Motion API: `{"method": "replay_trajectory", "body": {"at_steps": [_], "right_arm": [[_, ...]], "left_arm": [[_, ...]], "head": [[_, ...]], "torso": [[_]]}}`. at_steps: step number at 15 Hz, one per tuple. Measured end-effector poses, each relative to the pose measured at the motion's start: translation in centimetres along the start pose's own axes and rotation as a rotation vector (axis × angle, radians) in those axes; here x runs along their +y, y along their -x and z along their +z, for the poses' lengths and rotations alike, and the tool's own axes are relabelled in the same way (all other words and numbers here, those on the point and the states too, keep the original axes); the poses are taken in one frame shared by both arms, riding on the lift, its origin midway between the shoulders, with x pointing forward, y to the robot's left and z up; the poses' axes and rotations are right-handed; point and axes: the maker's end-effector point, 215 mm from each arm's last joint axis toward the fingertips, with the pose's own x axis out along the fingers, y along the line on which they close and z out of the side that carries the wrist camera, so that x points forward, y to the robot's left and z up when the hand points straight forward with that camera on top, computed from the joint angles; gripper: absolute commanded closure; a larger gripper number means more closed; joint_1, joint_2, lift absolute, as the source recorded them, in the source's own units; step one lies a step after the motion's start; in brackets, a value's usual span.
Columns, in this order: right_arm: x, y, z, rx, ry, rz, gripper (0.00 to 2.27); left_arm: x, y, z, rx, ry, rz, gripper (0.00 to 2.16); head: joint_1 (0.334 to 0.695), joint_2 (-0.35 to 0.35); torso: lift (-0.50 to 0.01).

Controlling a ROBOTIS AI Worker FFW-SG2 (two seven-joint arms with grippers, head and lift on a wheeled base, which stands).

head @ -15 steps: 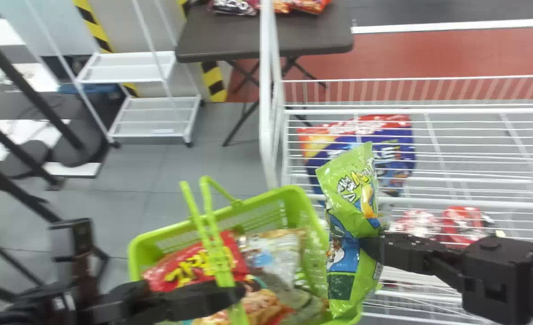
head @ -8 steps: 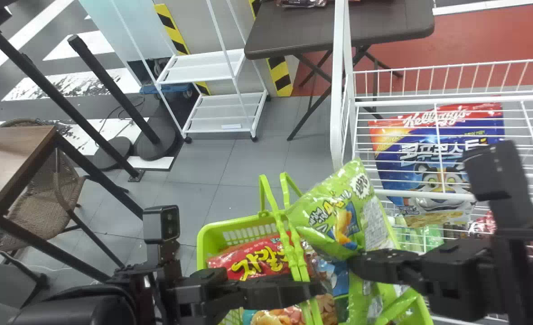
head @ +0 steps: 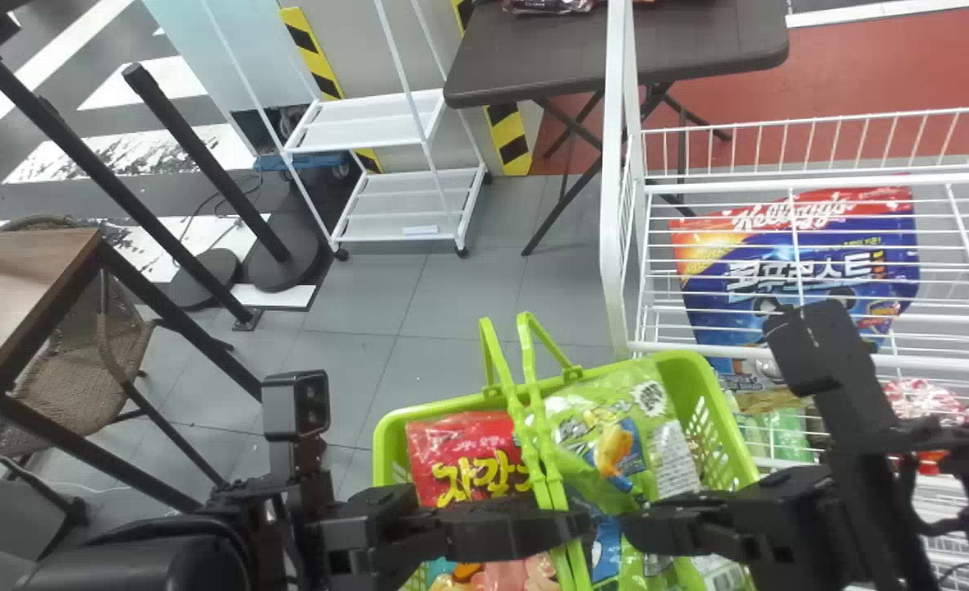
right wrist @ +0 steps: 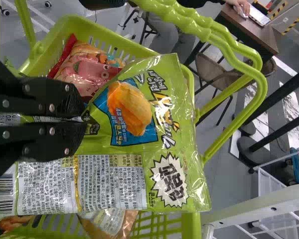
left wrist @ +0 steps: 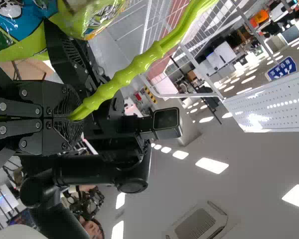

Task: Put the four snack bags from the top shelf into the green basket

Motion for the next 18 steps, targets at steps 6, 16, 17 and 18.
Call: {"method": "replay_trajectory", "body": {"at_steps": [6,16,17,18], "right_arm": [[-3.3,6.7,3.2,-0.162,0.034,-0.121,0.00],[-22.6,20.7,9.7,-0.803,0.252,-0.781,0.00],[-23.8,20.5,8.3,-0.793,0.235,-0.793,0.00],[-24.5,20.3,7.0,-0.786,0.221,-0.801,0.00]], "left_arm": [[0.1,1.0,-0.4,-0.024,0.021,0.017,2.15],[-0.5,1.7,-2.1,-0.031,0.056,0.017,2.15],[-0.6,1.5,-2.2,-0.027,0.058,0.013,2.15],[-0.7,1.4,-2.4,-0.024,0.061,0.009,2.15]], "head": [[0.695,0.346],[0.695,-0.042],[0.695,-0.061],[0.695,-0.092]], "torso": [[-0.006],[-0.006],[-0.006],[-0.006]]}}
